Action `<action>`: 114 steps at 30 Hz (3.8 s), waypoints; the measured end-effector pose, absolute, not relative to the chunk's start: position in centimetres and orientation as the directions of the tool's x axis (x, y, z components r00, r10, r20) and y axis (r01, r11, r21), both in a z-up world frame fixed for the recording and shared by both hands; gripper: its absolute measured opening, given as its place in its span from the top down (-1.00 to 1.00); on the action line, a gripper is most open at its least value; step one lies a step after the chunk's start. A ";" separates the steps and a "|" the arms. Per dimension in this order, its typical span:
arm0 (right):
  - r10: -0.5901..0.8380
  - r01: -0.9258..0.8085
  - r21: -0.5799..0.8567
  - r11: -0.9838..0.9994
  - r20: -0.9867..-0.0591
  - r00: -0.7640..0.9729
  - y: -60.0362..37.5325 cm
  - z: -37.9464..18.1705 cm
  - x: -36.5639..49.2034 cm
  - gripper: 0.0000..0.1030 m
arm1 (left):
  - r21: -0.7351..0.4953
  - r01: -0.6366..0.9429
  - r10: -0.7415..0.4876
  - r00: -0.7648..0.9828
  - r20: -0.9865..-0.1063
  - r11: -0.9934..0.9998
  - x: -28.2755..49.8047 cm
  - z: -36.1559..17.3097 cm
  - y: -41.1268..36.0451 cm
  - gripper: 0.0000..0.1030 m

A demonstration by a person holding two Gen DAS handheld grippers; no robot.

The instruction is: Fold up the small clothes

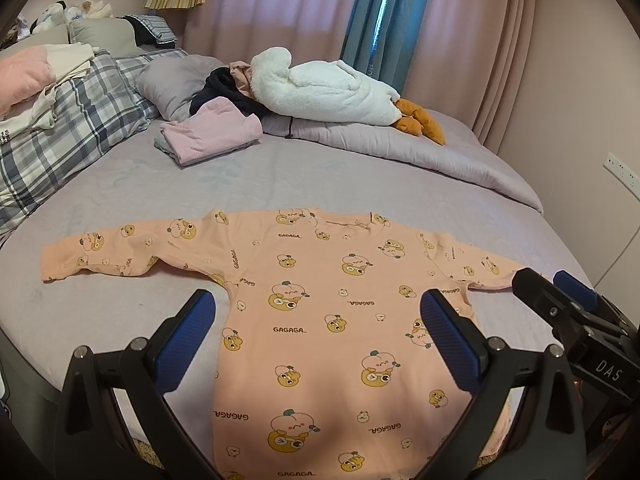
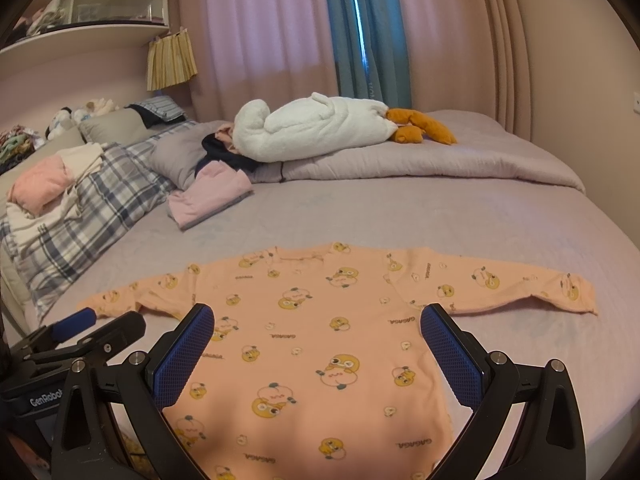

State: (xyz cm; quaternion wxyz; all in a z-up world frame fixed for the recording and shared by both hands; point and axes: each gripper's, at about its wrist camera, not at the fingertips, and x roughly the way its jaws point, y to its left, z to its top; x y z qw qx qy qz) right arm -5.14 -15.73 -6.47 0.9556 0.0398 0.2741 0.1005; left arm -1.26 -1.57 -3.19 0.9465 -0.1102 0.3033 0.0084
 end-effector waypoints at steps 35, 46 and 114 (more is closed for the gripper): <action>0.212 -0.165 0.136 0.977 -0.519 0.828 -16.0 -6.6 -5.1 -0.99 | -0.203 -0.082 -0.052 0.814 -0.578 0.976 -1.1 -3.4 -2.2 -0.99; 0.213 -0.166 0.137 0.977 -0.518 0.828 -16.1 -6.6 -5.1 -0.99 | -0.203 -0.082 -0.052 0.814 -0.579 0.976 -1.0 -3.3 -2.2 -0.99; 0.356 -0.312 0.172 0.935 -0.456 0.816 -16.4 -2.6 -1.4 -0.99 | -0.249 -0.085 -0.069 0.832 -0.550 0.965 0.9 -1.5 -1.5 -0.99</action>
